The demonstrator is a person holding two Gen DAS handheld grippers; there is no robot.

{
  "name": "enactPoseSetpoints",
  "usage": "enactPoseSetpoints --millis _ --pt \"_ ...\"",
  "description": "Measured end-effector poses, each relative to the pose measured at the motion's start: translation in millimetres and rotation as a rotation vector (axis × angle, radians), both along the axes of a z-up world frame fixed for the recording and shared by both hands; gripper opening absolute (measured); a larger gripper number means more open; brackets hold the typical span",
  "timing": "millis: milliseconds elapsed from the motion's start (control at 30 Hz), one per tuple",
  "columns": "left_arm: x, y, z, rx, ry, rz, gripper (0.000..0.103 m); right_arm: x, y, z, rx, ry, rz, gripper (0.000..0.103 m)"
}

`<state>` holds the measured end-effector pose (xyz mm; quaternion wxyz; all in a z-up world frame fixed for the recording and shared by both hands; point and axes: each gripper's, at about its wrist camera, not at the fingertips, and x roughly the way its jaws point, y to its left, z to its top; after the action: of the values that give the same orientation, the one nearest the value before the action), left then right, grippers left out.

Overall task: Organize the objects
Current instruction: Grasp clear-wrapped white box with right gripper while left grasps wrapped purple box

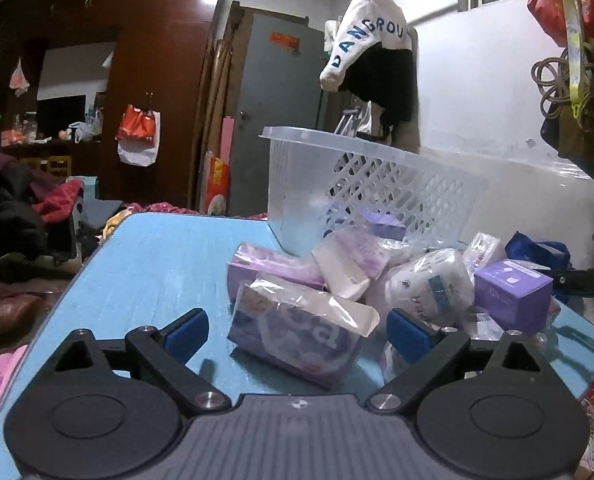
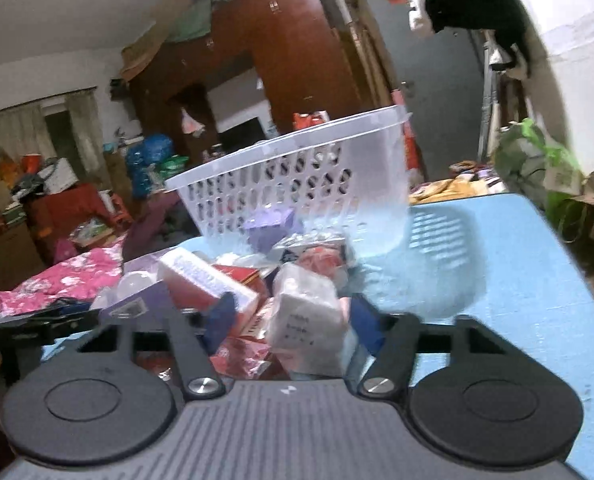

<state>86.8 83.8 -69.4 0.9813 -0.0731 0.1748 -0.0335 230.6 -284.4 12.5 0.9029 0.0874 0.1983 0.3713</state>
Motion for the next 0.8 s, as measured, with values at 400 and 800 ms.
enactPoseSetpoints --millis 400,800 --pt "-12 1 -9 -0.020 -0.095 0.025 0.083 -16 -3 -6 0.036 -0.127 -0.020 0.040" --pt "-8 -2 -6 -0.010 -0.115 0.044 0.083 -18 -7 -5 0.074 -0.162 -0.065 0.040"
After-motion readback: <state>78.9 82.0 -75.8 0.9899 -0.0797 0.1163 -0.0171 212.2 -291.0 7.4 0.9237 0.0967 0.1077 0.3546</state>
